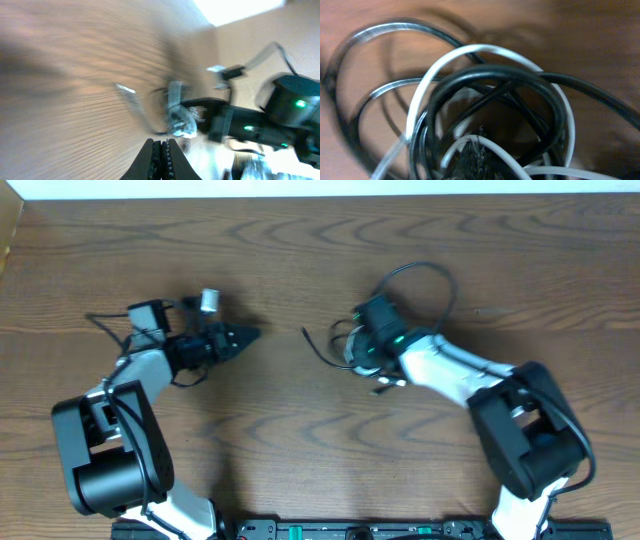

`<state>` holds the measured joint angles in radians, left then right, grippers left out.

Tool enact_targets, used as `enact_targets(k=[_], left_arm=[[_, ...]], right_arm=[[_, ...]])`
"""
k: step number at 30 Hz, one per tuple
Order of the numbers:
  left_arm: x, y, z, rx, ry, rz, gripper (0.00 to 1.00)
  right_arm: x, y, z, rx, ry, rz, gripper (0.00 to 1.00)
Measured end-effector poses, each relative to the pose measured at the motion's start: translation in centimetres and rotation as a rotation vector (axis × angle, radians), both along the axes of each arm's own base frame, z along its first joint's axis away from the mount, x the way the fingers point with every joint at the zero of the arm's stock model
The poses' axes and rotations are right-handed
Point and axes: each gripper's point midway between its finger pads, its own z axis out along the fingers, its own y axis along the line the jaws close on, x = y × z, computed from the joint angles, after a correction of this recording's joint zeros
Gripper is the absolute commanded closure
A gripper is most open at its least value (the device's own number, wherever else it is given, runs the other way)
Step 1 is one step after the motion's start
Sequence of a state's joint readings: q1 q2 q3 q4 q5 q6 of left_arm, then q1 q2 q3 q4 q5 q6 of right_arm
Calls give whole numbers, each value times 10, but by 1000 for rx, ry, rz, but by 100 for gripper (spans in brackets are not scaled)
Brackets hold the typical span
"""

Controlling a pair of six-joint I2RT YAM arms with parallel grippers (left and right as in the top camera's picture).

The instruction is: Untangle cables

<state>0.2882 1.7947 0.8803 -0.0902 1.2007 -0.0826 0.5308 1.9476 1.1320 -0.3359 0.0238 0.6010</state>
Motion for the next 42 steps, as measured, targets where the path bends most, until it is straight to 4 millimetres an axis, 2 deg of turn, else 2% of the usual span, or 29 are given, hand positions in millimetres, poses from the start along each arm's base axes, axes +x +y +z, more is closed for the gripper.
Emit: enact_targets(k=[4,7,10,12,15,19,20,24,26,31,42], left_arm=[[-1,26,-25,72,173,144,93],[0,36,-36,115,237,207,93],[1,40,-41,139,265,237,93],[1,39,-42,146,271,242,92],[2,33,-43,157,267,229,88],[5,24,-42,162,250,210,83],[6,21,-41,161,248,205,78],[7,15,-38,150,230,187,67],[7,12,-38,149,229,178,64],[7,-3,-36,150,218,141,60],[-5,-66,-38,199,172,-32,61]], right_arm=[[10,-59,-1,-111,40,-94,99],[11,-81,-1,-140,61,-81,99],[11,-81,-1,-109,73,-1,99],[9,-76,0,-62,86,69,95],[-1,-63,2,40,133,178,77],[-22,-54,9,139,229,260,69],[-25,-54,12,152,246,265,66],[-13,-50,31,192,218,309,43],[-5,-45,41,207,176,349,41],[-6,-42,45,213,169,378,42],[4,-81,34,41,163,310,39]])
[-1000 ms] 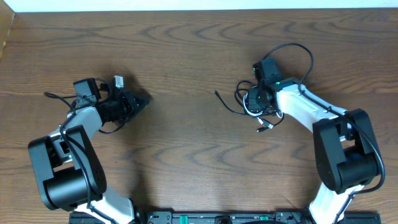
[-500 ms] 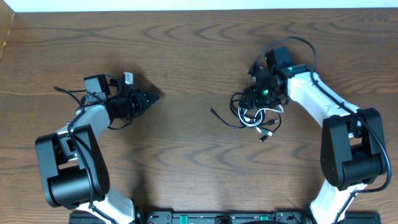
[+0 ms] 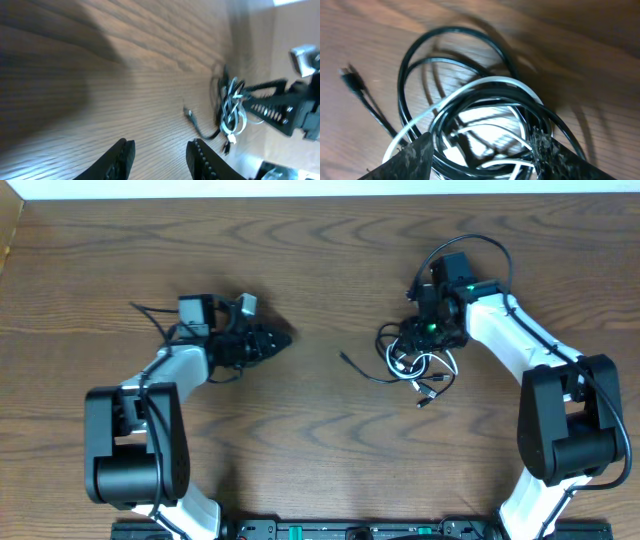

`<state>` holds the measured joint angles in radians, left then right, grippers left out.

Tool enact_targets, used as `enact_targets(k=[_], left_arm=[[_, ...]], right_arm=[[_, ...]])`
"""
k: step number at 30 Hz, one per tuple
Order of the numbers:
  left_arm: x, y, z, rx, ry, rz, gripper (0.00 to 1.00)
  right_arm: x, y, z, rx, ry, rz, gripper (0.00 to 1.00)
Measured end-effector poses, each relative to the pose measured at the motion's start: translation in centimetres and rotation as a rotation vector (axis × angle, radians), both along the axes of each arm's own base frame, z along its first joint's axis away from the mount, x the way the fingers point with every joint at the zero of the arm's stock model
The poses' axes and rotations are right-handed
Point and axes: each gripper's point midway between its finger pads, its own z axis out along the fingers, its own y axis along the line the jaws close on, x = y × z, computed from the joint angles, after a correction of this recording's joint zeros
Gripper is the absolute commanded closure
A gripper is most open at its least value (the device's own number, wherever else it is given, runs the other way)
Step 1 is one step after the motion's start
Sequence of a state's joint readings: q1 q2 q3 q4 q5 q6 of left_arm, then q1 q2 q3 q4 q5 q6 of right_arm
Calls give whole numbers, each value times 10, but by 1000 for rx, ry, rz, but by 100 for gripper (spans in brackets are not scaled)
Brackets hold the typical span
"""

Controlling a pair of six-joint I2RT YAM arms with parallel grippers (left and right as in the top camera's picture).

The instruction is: Untangle cables

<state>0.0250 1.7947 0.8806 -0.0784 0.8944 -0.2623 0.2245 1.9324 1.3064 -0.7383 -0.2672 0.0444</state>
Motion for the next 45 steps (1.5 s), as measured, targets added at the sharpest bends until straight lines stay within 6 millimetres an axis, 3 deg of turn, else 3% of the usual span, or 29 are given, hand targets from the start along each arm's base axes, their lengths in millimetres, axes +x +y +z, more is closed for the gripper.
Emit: enact_targets(k=[6,10,12,16,21,23,27,30,32,35,45], left_arm=[[-21,-29,-13,110,98,-72,65],[-29,-46,-7,269,164,-116,65],[-26,-56,0,359,159,-122,65],[-14,-84,16,437,72,-123,65],[2,-111,28,411,-5,-52,64],[9,-123,34,380,-40,-24,64],[17,-150,42,328,-102,-5,64],[16,-169,34,318,-105,9,64],[14,-181,23,327,-106,14,55],[11,-198,2,336,-106,16,51],[11,-217,-24,329,-106,29,51]], right_arm=[[5,-17,-1,-20,-3,-36,36],[3,-11,1,25,-6,17,43],[0,-6,5,55,-4,35,48],[-4,-7,25,74,-19,33,47],[0,-36,65,-12,-110,-94,42],[3,-48,70,-58,-129,-148,41],[8,-69,61,-153,-132,-235,36],[8,-79,51,-194,-127,-278,36],[6,-87,46,-212,-115,-302,36],[7,-97,44,-225,-110,-335,35],[10,-97,45,-209,-119,-349,34]])
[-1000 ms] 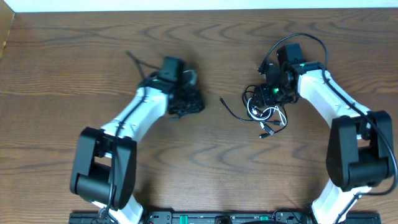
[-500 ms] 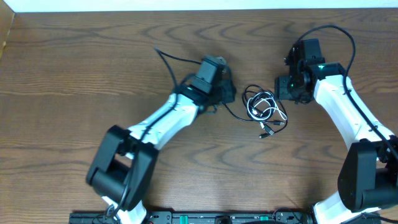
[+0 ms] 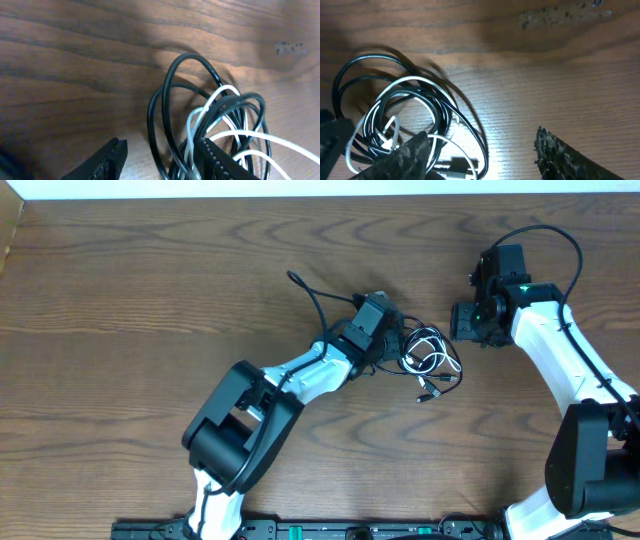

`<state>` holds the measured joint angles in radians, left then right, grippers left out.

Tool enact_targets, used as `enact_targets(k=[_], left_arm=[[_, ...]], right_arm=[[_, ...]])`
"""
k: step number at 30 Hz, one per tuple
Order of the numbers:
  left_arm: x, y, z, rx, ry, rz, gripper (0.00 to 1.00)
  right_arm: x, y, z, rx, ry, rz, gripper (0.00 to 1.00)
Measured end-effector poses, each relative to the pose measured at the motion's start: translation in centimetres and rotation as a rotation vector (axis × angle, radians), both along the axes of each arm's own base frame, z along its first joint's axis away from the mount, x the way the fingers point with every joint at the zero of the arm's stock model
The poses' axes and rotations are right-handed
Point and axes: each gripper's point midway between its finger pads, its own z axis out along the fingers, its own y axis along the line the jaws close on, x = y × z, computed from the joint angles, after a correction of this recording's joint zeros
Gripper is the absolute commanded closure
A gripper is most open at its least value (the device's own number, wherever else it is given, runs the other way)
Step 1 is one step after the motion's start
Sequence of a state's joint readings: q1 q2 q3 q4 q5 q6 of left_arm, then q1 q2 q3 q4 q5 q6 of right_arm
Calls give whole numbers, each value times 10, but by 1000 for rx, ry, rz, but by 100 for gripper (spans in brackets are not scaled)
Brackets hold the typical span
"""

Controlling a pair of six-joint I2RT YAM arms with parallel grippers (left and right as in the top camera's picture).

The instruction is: Untangle cables

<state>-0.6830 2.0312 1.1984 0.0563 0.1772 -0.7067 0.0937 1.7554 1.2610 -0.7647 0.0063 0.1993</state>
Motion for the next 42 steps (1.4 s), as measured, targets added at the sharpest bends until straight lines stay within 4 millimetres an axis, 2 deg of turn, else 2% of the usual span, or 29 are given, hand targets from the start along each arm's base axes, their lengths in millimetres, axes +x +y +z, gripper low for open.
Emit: enact_targets(k=[2,6,11,12,13,14,21,24,28,30,31,35,38,41,42], left_arm=[[1,-2,-6,-2,3,3,59],[-3,-4,-12,3,18,-1,61],[-15,-7,-16,51,41,-51,77],[-19,-7,-17,63,47,-64,81],[-20,-7,-18,72,49,-74,90],[-23,-6,-19,80,56,-80,92],[-34,4,-18,106,113,-113,93],[-36,17,-14,77,164,-109,92],[-27,30,19,-25,161,-127,93],[-23,39,53,-97,141,-146,93],[-23,40,59,-107,136,-150,93],[-26,55,101,-205,102,-224,93],[-30,62,110,-251,103,-289,93],[-40,69,107,-264,131,-343,93],[-44,70,106,-265,137,-362,93]], right_arm=[[0,0,0,3,-1,-1,34],[1,2,0,9,-6,1,34],[3,10,2,47,-13,16,27],[3,14,2,57,-14,22,25],[3,16,2,60,-15,29,24],[3,19,2,65,-15,36,24],[1,33,2,92,-14,85,20],[1,39,3,121,-15,118,19],[0,52,6,183,-20,184,18],[-2,58,8,222,-22,220,18],[-2,59,8,230,-22,225,18],[-4,69,16,341,-35,300,18],[-6,76,23,425,-52,357,23],[-9,84,32,508,-77,427,37],[-10,88,36,538,-87,452,45]])
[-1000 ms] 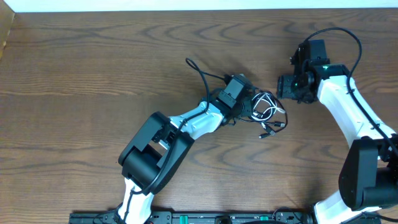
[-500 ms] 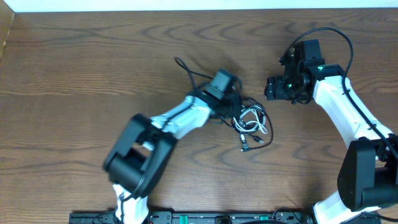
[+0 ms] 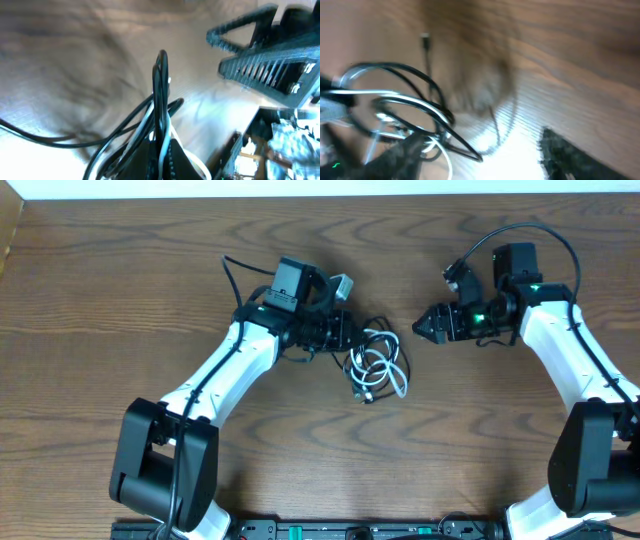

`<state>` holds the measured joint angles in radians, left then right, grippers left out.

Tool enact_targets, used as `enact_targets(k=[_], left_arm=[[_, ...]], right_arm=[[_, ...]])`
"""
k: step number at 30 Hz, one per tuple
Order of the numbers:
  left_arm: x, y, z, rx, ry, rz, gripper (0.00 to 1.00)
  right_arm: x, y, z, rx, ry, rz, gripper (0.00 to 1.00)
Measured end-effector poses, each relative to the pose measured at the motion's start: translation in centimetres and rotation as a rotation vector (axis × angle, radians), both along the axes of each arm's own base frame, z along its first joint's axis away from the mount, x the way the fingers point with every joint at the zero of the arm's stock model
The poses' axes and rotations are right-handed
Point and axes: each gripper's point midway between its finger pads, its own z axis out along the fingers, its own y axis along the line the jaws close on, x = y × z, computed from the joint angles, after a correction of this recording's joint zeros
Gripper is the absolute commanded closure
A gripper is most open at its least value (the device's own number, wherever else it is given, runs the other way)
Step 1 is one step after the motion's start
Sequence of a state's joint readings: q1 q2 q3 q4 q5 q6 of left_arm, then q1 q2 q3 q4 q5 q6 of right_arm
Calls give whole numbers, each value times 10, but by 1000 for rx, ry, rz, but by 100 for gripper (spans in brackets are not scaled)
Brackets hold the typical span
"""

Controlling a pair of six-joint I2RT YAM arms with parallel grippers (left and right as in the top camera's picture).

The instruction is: Untangle cables

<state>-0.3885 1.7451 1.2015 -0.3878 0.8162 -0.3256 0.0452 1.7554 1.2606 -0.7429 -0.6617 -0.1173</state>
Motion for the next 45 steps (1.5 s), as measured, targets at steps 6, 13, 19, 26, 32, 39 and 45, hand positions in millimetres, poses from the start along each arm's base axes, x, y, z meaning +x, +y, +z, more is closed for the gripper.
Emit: enact_targets(k=[6,13,19,26,32,39,45], left_arm=[[-18,-5,3,-34,-31,-124,93],[-13,-10,10,-68,-102,-159,93],[0,-15,19,-101,-133,-124,93],[5,-20,29,-149,-107,-90,93],[2,-23,35,-187,-93,-104,92],[6,-22,40,-211,-83,-85,93],[11,-17,42,-228,-44,-48,93]], right_arm=[[-8,20,17,133,-47,114,99],[-14,33,23,171,-61,164,99],[-22,52,24,183,-63,220,99],[-26,81,13,172,-80,303,99],[-22,95,-29,149,-21,319,99],[-10,89,-54,87,3,267,99],[-9,87,-56,79,21,243,94]])
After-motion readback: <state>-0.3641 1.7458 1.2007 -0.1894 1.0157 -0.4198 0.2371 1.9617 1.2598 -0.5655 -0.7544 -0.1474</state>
